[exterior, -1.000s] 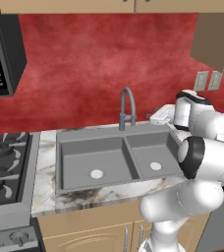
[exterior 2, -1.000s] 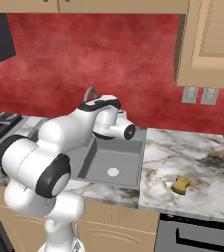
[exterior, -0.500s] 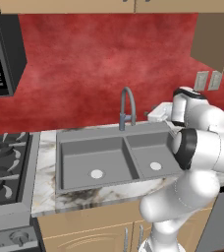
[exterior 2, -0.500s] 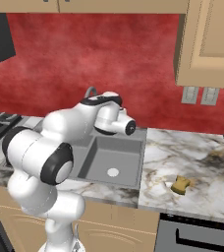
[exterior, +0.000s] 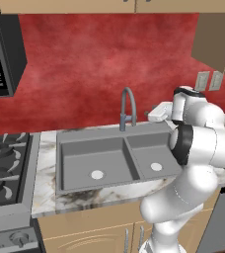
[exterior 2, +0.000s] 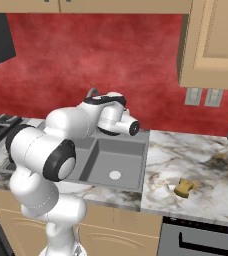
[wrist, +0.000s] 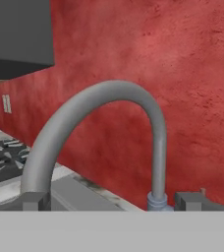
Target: Soak the sponge with water for a few seconds and then drop it inside the sink.
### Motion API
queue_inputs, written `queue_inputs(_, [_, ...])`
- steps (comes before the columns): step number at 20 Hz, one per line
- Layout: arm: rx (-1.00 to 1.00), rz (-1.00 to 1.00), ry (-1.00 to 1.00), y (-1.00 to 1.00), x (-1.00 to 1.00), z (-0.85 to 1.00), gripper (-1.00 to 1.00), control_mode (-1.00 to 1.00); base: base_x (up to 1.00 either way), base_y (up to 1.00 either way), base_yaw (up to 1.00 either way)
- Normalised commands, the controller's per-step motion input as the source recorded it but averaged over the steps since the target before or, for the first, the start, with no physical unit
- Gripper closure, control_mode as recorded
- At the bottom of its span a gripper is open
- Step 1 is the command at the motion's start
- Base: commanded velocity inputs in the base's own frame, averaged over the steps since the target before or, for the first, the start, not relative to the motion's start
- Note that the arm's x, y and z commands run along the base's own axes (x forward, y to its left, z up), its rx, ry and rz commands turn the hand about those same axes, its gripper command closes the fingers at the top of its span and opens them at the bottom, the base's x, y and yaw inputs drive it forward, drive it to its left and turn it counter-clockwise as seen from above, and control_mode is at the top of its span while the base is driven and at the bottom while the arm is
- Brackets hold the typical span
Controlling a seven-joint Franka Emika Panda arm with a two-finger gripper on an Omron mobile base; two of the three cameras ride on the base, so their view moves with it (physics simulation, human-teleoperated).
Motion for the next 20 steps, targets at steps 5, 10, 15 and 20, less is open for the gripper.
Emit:
queue_inputs(5, [0.00,0.00,-0.02,0.09,0.00,-0.11,-1.00,-1.00,0.00,0.00,0.00])
queue_inputs(10, [0.00,0.00,-0.02,0.12,0.00,-0.17,-1.00,-1.00,0.00,0.00,0.00])
queue_inputs(15, [0.00,0.00,-0.02,0.13,0.00,-0.12,-1.00,-1.00,0.00,0.00,0.00])
queue_inputs(20, [0.00,0.00,0.00,0.03,0.00,-0.13,-1.00,-1.00,0.00,0.00,0.00])
